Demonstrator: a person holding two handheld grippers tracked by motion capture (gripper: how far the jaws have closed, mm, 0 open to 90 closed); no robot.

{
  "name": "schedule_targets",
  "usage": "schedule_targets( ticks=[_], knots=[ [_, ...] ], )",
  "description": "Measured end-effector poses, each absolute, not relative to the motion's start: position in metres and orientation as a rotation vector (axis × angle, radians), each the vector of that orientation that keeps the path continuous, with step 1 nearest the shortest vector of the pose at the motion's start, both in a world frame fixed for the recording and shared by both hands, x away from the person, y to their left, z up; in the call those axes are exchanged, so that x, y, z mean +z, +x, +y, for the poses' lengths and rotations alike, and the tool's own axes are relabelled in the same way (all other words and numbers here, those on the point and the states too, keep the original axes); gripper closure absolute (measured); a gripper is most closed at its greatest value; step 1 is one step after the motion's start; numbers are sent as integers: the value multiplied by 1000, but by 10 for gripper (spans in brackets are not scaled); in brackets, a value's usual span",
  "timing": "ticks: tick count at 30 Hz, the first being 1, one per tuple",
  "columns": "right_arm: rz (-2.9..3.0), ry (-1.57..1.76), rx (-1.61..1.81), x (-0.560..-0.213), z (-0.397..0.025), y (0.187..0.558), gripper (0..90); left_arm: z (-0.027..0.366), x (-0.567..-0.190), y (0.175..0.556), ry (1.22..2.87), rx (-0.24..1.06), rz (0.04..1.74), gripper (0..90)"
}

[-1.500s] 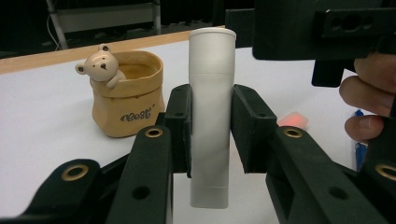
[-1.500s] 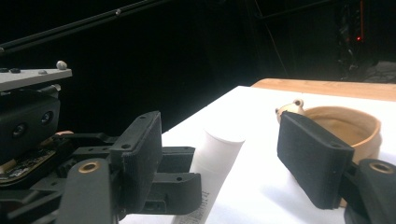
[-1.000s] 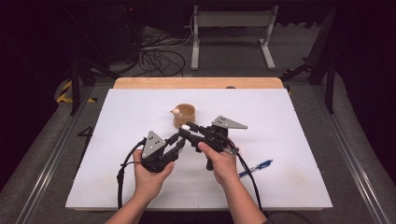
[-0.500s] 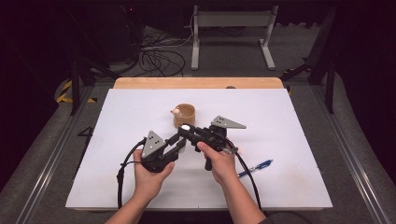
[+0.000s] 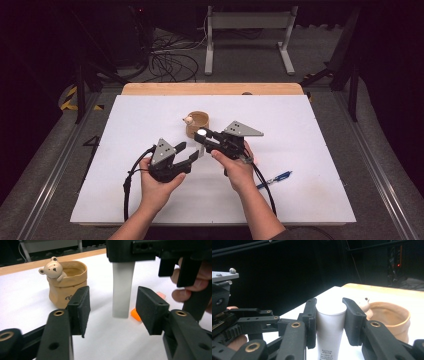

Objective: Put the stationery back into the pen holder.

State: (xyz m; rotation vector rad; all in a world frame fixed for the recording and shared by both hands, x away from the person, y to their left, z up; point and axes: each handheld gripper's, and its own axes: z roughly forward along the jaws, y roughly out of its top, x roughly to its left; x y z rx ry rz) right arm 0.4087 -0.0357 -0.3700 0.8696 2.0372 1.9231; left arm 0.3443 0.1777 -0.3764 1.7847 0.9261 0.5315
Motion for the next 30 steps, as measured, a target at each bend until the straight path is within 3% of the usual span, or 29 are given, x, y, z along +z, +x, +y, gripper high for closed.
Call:
schedule_targets(
  ticks=[13, 30],
  knots=[
    [1990, 793, 1838, -357, -31, 426, 671, 192, -380, 348, 1802, 538, 903, 243],
    [1895, 747, 1775, -356, -27, 457, 670, 201, -384, 353, 1792, 513, 901, 170]
  ],
)
